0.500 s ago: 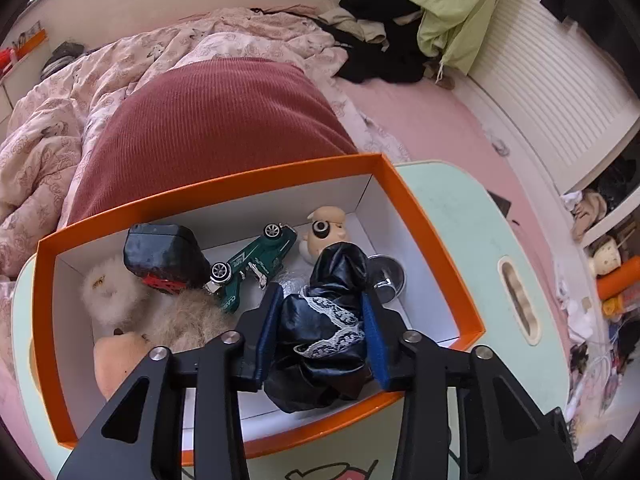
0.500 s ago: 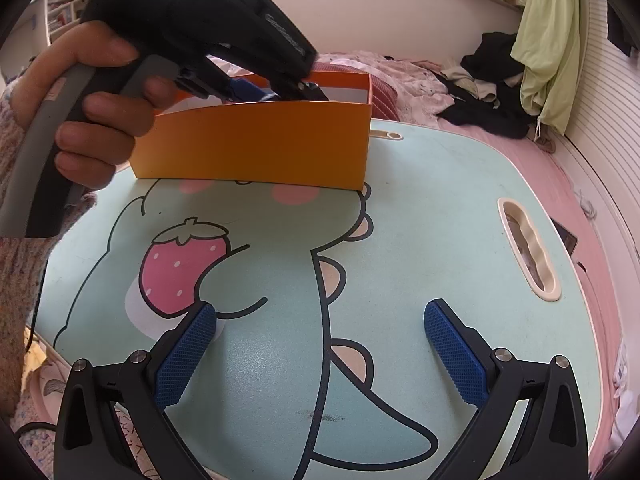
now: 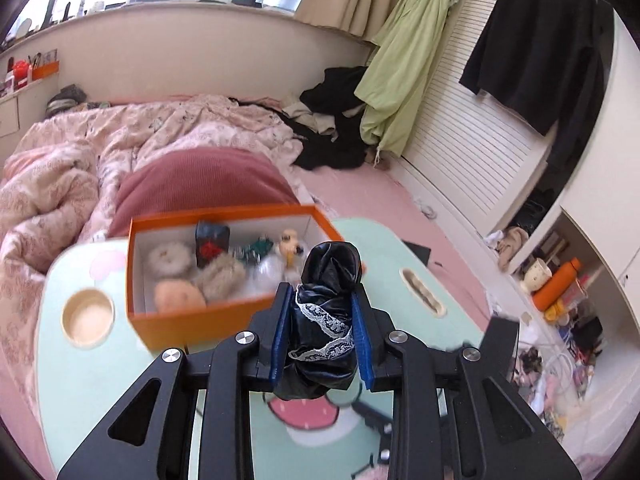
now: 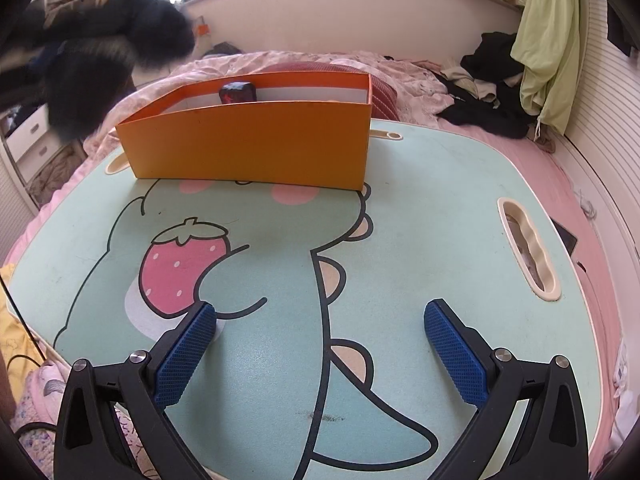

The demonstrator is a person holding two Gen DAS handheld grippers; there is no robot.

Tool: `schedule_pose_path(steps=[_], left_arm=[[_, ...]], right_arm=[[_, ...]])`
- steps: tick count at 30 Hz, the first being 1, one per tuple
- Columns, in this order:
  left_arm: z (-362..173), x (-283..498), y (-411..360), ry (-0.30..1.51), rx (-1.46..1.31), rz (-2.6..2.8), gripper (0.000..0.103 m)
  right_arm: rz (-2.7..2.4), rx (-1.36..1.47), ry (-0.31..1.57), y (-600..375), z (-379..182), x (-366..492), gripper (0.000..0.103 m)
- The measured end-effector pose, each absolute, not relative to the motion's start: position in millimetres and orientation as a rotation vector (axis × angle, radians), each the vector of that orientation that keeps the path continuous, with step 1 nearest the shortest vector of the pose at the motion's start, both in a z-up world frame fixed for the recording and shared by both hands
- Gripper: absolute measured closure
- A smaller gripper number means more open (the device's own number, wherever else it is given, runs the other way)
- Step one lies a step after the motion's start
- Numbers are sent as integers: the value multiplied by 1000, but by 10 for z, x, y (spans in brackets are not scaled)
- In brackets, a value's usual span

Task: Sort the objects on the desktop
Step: 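Carry the black lace cloth out of the box with the left gripper and release it on the table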

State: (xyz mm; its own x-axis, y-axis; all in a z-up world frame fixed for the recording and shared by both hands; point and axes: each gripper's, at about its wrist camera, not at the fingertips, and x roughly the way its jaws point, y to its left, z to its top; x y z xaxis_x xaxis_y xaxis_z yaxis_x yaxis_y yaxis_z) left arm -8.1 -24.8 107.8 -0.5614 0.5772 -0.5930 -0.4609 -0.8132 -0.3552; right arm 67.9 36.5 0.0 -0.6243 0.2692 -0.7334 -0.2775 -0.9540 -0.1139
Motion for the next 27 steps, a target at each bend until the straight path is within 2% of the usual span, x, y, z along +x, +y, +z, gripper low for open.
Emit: schedule_pose_path(steps=[3, 5, 7, 8, 11, 13, 16, 21, 24, 26, 27], left_arm=[[822, -138, -182, -171, -1030, 2341, 73], [614, -235, -130, -172, -1098, 2350, 64], [425, -288, -147, -181, -1173, 2372, 50], [360, -295, -178, -193, -1194, 2388, 48], [285, -158, -315, -202, -1157, 2451, 36], [294, 3, -387, -159, -1112, 2515, 23], [239, 206, -434, -69, -1086, 2547, 18], [35, 259, -453, -56, -1180, 2468, 17], [-1, 291, -308, 86, -1189, 2475, 13], [-11, 329, -207, 180, -1162, 2481, 0], [-17, 326, -193, 180, -1166, 2469, 0]], right_arm=[[2586, -1165, 15, 390, -3, 685, 0], [2587, -1165, 15, 391, -2, 686, 0], [2586, -1165, 15, 392, -1, 687, 0], [2586, -1165, 16, 393, -1, 687, 0], [2586, -1165, 16, 394, 1, 689, 0], [2585, -1165, 16, 394, 1, 690, 0], [2585, -1164, 17, 394, -2, 691, 0], [2585, -1164, 17, 392, -6, 693, 0], [2583, -1165, 17, 389, -6, 693, 0], [2581, -1167, 17, 378, -8, 685, 0], [2581, -1167, 18, 379, -12, 683, 0]])
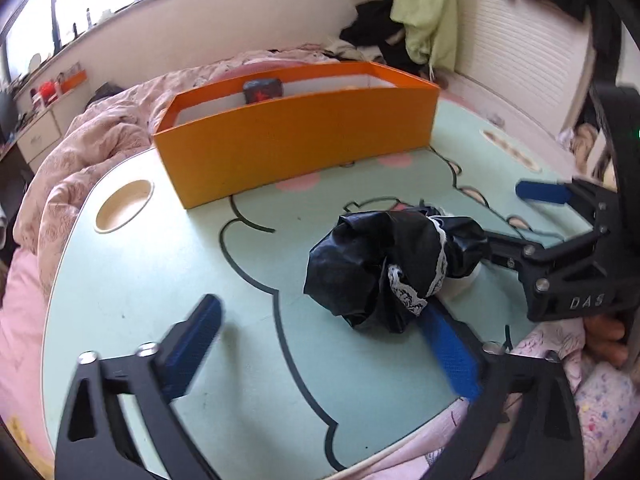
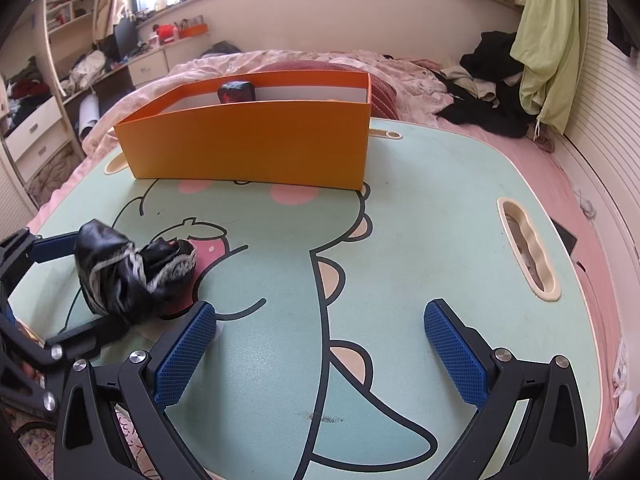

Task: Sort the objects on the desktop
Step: 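Carry the black lace cloth out of the box with the left gripper and release it on the table, then reach the right gripper down into the orange box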

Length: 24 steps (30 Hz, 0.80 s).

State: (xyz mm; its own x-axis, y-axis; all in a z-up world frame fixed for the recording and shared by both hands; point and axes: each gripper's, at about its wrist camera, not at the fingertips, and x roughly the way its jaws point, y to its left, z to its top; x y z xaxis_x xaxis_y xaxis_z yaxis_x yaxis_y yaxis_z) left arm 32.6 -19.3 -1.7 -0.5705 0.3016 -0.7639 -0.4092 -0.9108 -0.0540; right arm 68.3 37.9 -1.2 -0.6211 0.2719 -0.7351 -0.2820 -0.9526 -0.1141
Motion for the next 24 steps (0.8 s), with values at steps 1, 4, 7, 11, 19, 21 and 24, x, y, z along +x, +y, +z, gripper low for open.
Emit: schedule_pose_path(steps=[1, 4, 7, 11, 19, 21, 24], left_arm=[[-23, 312, -212, 156, -1174, 2457, 0], [-34, 277, -289, 118, -1190, 2487, 0], [-41, 263, -329, 105, -1195, 2503, 0], [-43, 267, -316, 105, -1197, 2505, 0], [-48, 261, -316, 107, -1196, 2499, 0], [-47, 260, -322, 107, -1193, 2495, 0], [-46, 258, -347, 104, -1190, 2490, 0]], right_arm=[[2581, -1167, 17, 378, -12, 683, 0], [2580, -1166, 17, 380, -11, 684, 0], [2580, -1166, 18, 381, -13, 684, 0], [2578, -1169, 15, 372, -20, 675, 0], [2563, -1177, 20, 392, -31, 675, 0], [2563, -1174, 24, 385, -28, 656, 0], [2576, -1134, 16, 367, 53, 681, 15]])
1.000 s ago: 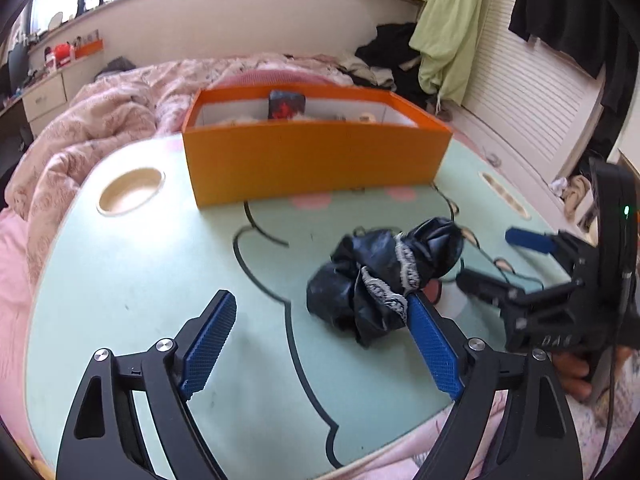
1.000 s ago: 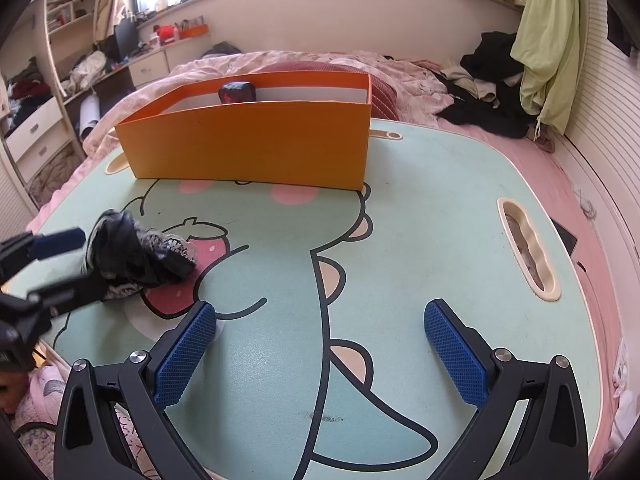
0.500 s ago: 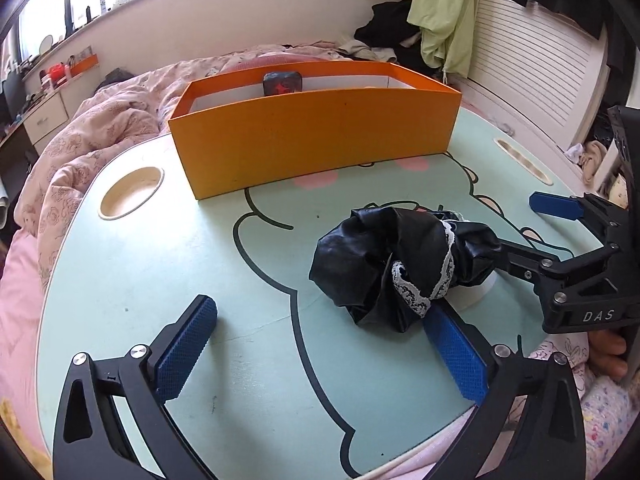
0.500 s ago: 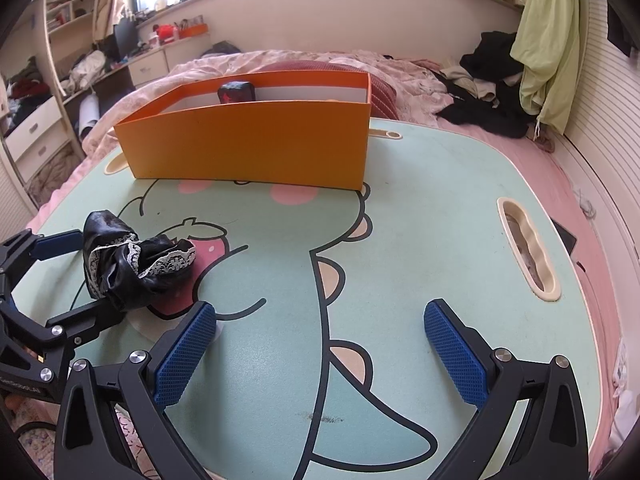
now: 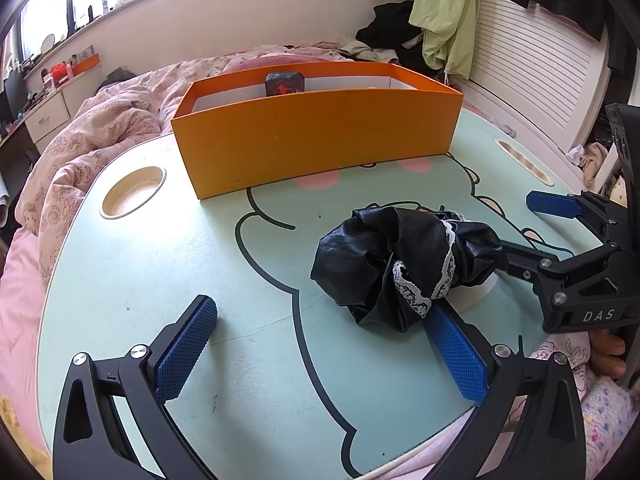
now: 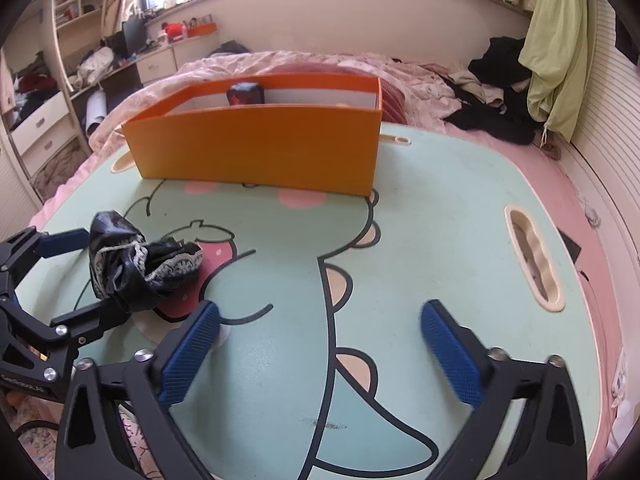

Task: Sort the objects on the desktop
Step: 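Reach the right gripper down into the orange box, then grasp the brown fur pompom with the right gripper and lift it out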

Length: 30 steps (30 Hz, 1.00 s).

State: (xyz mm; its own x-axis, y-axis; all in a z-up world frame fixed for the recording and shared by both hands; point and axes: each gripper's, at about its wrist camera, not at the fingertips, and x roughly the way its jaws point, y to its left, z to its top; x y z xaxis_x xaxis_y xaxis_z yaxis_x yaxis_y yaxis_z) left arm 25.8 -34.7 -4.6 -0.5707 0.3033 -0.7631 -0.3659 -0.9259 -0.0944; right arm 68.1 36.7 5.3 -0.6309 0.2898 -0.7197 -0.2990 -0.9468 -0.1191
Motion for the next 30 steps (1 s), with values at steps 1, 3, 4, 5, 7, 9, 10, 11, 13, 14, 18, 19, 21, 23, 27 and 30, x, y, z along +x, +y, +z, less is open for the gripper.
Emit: schedule_pose_path(steps=[1, 3, 4, 5, 7, 9, 10, 11, 13, 14, 18, 19, 21, 23, 27, 30], left_arm=[[-47, 256, -353, 102, -1189, 2490, 0], [-47, 254, -347, 102, -1189, 2491, 0], [-46, 252, -346, 102, -1189, 2491, 0], [-46, 251, -348, 102, -1188, 2491, 0], [-45, 249, -351, 102, -1187, 2491, 0], [-45, 248, -356, 102, -1186, 2490, 0], [-45, 248, -357, 102, -1186, 2489, 0], [-45, 248, -357, 102, -1185, 2489, 0], [-46, 248, -357, 102, -1185, 2488, 0], [-46, 248, -357, 102, -1184, 2488, 0], [-44, 242, -365, 101, -1181, 2486, 0], [-43, 240, -368, 100, -1180, 2485, 0], [-43, 243, -360, 100, -1179, 2485, 0], [-44, 241, -352, 99, -1179, 2485, 0], [-49, 239, -349, 96, -1177, 2484, 0], [-54, 233, -351, 96, -1176, 2483, 0]], right_arm=[[2586, -1099, 10, 356, 141, 683, 21], [2624, -1026, 25, 341, 385, 636, 21], [2652, -999, 44, 329, 536, 571, 21], [2679, -994, 61, 311, 677, 470, 21], [2714, -1037, 91, 274, 881, 177, 25], [2712, -1133, 157, 288, 953, -209, 34], [2697, -1200, 221, 326, 937, -430, 41], [2677, -1269, 299, 382, 893, -641, 46], [2637, -1390, 456, 484, 754, -997, 53], [2608, -1439, 517, 525, 665, -1150, 53], [2461, -1560, 595, 617, 377, -1535, 53], [2435, -1582, 618, 615, 311, -1596, 53], [2408, -1603, 635, 599, 209, -1684, 53], [2378, -1635, 574, 549, 123, -1780, 53], [2363, -1607, 436, 473, 119, -1805, 64], [2376, -1587, 488, 545, 113, -1744, 64]])
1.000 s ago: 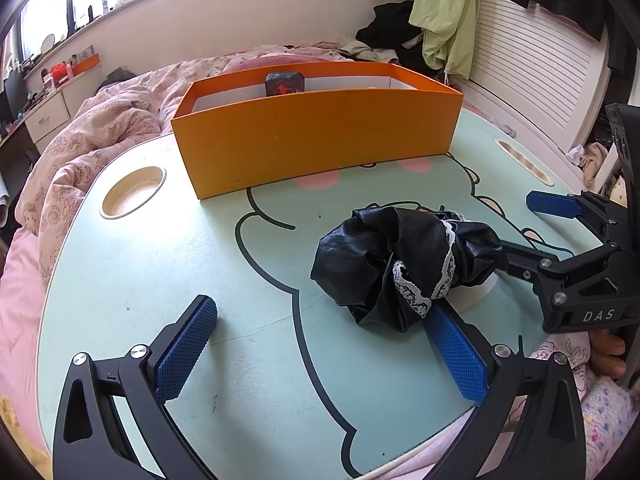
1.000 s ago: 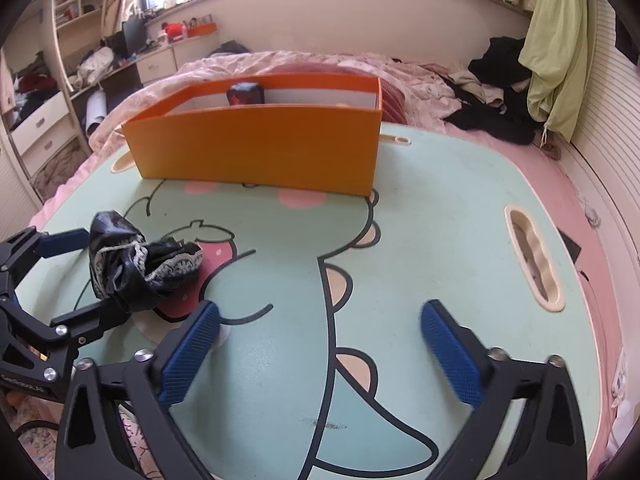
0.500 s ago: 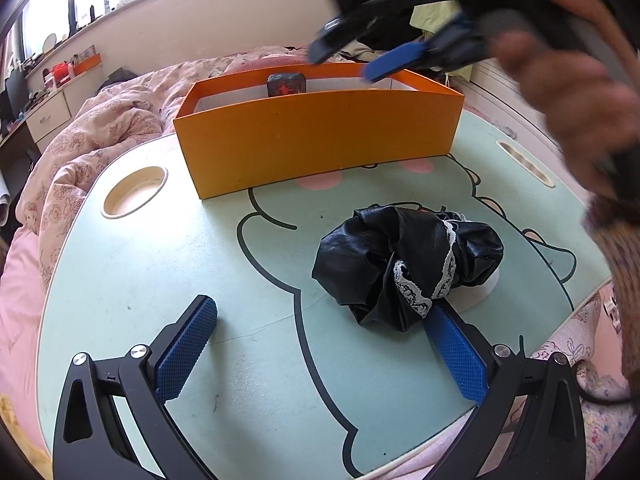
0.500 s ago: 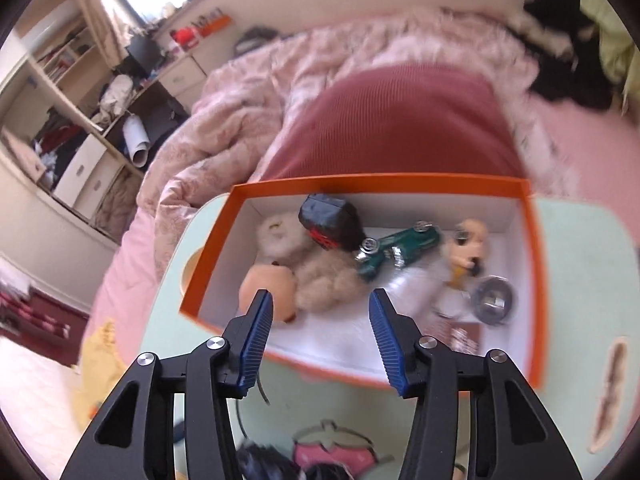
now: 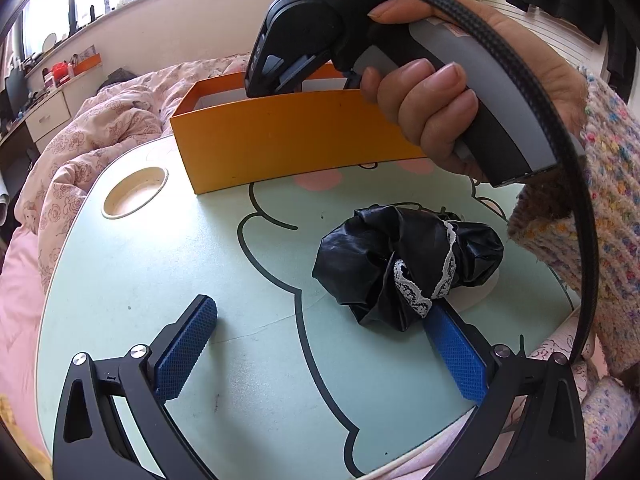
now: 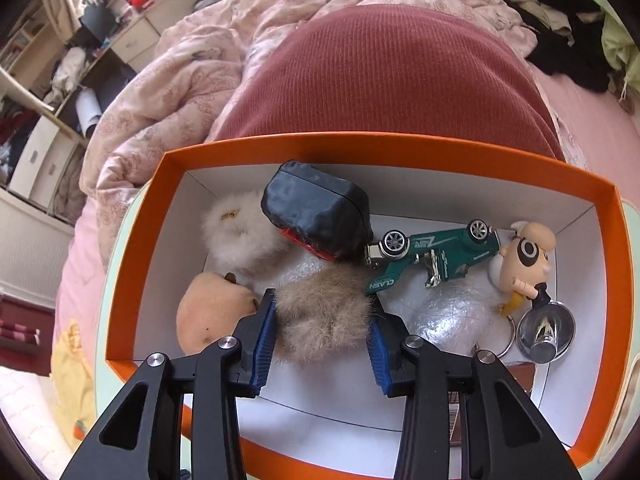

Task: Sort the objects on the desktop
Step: 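Grasp the brown fur pompom with the right gripper and lift it out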

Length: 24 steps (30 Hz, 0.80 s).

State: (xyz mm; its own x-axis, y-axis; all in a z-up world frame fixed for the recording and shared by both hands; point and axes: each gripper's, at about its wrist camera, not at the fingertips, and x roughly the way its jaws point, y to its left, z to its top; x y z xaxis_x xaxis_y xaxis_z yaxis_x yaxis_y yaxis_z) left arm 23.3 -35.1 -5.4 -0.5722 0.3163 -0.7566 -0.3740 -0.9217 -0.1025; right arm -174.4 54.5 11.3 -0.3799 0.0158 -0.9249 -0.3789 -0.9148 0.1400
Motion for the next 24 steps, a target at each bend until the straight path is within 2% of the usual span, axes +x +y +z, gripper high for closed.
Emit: schedule_pose_path(steps=[3, 10, 14, 18, 24], left_arm=[[-56, 234, -354, 97, -1175, 2482, 0], [-59, 238, -353, 98, -1174, 2479, 0], [-61, 236, -355, 99, -1173, 2477, 0], [-63, 237, -356, 100, -1171, 2473, 0], [-66, 234, -360, 101, -1169, 2470, 0]], right_arm=[[2440, -1514, 528, 580, 241, -1626, 64], [2703, -1133, 487, 489, 983, -992, 64], [2770, -1020, 426, 403, 1186, -534, 64], [2792, -1024, 369, 309, 1088, -130, 64], [2725, -1125, 389, 385, 613, 310, 64]])
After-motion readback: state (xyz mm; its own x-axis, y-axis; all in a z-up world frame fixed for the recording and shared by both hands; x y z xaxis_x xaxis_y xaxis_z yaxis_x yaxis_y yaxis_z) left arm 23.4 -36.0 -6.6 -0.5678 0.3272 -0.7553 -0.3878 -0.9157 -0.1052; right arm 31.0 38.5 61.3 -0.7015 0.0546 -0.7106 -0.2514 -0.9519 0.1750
